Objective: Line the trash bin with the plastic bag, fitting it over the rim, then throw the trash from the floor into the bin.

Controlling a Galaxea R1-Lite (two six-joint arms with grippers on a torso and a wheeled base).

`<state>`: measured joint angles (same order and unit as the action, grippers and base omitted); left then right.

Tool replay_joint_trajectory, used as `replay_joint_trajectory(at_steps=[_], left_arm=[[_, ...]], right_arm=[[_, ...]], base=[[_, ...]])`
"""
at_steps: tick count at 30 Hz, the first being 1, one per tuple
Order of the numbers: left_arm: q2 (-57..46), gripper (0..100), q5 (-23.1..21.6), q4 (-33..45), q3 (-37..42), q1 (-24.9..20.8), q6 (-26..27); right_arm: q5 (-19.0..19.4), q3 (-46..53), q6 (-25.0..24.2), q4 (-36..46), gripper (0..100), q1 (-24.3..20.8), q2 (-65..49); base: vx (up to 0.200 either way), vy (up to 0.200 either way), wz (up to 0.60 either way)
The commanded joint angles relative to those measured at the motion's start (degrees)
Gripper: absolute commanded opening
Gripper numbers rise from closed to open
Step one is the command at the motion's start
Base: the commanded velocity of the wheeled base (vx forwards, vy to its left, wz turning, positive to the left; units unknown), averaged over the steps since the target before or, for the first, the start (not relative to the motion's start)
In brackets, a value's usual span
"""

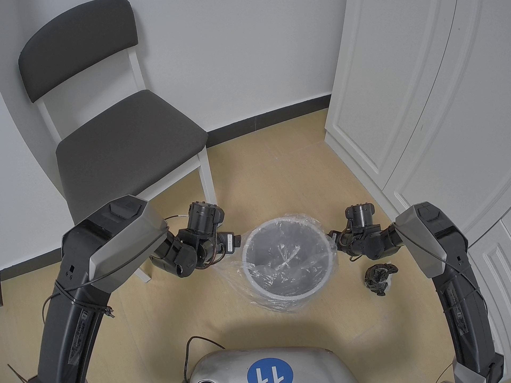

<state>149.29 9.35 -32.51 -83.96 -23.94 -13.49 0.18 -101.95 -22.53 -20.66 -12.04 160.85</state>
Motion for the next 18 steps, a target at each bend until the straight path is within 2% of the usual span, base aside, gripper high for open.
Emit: replay_joint_trajectory(at_steps=[1,4,18], left_arm=[[-1.5,100,0.0,-1.9,2.7,-0.3,-0.1],[-2.8,100,0.0,-3.6,5.0,-0.8,-0.2],[-6.8,100,-0.2,-9.5,16.5,-3.4,-0.3]], right_arm=[[0.0,-3.1,-0.2,4.6,100,-0.1,1.7],[-0.1,-5.6,-0.9,9.9,100,-0.1,2.3],[-0.2,-6.8,-2.8,11.7,100,-0.1,2.6]], base=[[0.0,0.0,0.0],[0.0,0.0,0.0],[0.0,0.0,0.0]])
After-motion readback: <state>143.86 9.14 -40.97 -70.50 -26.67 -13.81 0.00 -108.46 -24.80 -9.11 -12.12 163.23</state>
